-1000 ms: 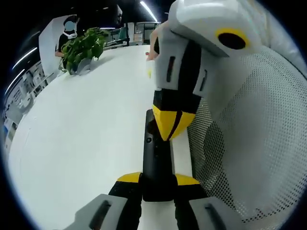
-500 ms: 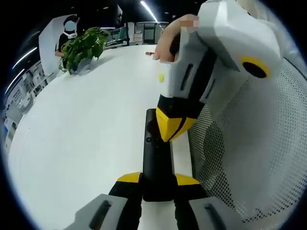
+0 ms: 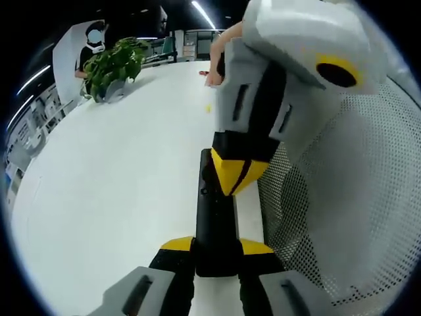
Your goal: Press the specified remote control buttons in sequence, fully releasing each button before pressing the next.
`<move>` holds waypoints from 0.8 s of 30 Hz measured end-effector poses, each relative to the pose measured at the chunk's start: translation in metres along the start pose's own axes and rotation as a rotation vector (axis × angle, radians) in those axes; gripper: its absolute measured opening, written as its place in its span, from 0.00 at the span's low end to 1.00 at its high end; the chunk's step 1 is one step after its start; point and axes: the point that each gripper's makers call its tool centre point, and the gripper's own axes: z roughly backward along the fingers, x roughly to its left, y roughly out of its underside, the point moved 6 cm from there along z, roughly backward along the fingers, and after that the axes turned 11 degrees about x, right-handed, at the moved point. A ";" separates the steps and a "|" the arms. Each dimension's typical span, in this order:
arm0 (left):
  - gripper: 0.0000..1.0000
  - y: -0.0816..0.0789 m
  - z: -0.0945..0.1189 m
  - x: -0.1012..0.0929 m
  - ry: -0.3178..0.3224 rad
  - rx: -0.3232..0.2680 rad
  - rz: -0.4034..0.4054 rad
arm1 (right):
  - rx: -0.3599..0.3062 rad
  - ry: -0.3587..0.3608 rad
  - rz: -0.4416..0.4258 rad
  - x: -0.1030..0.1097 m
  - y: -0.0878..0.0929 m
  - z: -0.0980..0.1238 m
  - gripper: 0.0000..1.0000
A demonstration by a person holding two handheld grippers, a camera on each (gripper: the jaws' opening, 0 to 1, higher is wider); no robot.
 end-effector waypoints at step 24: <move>0.24 0.001 0.000 0.001 0.005 -0.005 0.000 | -0.077 -0.088 -0.282 -0.015 0.011 -0.003 0.00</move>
